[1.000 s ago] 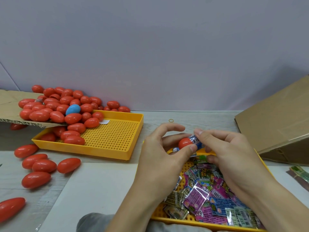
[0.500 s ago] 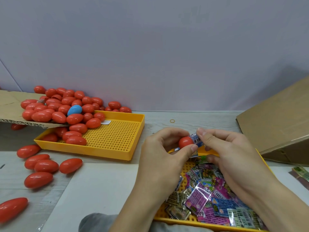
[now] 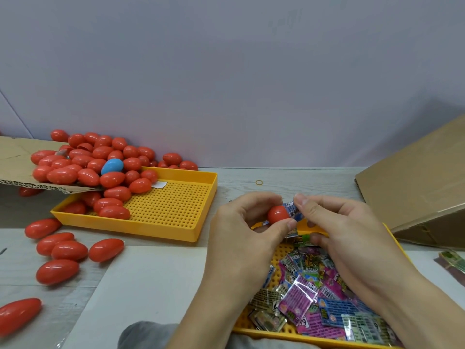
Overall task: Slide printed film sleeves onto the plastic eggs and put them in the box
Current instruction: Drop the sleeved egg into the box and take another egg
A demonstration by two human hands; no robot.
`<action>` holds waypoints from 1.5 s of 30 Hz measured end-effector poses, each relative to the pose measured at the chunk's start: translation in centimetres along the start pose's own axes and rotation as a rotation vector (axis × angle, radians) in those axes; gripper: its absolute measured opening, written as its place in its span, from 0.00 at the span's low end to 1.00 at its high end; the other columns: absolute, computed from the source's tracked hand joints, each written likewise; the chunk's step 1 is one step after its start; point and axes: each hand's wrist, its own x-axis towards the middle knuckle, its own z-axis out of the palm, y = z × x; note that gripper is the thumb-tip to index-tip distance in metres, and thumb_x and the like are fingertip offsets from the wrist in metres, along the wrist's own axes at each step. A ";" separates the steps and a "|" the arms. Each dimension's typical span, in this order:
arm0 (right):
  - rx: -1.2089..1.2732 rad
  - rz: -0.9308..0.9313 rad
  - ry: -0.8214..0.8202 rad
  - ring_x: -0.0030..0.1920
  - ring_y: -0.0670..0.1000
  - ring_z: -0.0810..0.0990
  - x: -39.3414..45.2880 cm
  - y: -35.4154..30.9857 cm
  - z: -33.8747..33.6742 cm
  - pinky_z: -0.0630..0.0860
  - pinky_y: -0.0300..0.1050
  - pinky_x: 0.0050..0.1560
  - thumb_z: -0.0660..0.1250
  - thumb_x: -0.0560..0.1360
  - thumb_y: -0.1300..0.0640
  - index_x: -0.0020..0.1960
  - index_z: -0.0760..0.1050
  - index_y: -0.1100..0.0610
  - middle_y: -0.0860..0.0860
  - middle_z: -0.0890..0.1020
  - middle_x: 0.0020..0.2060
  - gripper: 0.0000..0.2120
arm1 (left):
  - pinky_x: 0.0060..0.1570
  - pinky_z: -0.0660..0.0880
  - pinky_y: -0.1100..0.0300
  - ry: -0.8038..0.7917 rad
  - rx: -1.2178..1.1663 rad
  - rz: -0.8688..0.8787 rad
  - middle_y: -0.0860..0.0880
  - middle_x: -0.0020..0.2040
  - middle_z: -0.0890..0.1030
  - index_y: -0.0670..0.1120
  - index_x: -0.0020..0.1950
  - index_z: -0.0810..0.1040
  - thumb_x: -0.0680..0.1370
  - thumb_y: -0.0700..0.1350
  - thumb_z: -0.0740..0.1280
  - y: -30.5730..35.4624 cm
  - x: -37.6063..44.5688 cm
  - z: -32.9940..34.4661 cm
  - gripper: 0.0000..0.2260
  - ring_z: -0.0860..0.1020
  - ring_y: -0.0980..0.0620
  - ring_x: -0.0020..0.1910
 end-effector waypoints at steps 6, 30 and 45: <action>-0.021 -0.046 0.036 0.45 0.39 0.82 -0.2 -0.1 0.2 0.72 0.41 0.45 0.71 0.63 0.39 0.44 0.86 0.48 0.44 0.87 0.43 0.16 | 0.43 0.78 0.72 -0.002 -0.028 -0.012 0.55 0.49 0.86 0.52 0.56 0.81 0.68 0.40 0.79 0.1 -0.1 0.0 0.19 0.83 0.62 0.49; 0.001 0.012 -0.040 0.38 0.40 0.83 -0.1 -0.3 0.0 0.76 0.34 0.33 0.71 0.67 0.43 0.43 0.86 0.51 0.46 0.86 0.38 0.13 | 0.48 0.80 0.67 0.001 -0.033 -0.013 0.54 0.51 0.86 0.53 0.58 0.80 0.68 0.40 0.79 -0.1 -0.1 0.0 0.21 0.83 0.61 0.50; -0.455 -0.329 0.080 0.42 0.42 0.75 -0.5 0.0 0.2 0.73 0.33 0.37 0.71 0.73 0.58 0.48 0.80 0.40 0.41 0.76 0.41 0.12 | 0.48 0.81 0.63 0.028 -0.155 0.036 0.53 0.46 0.86 0.49 0.50 0.84 0.74 0.40 0.75 -0.2 0.3 -0.1 0.08 0.84 0.56 0.48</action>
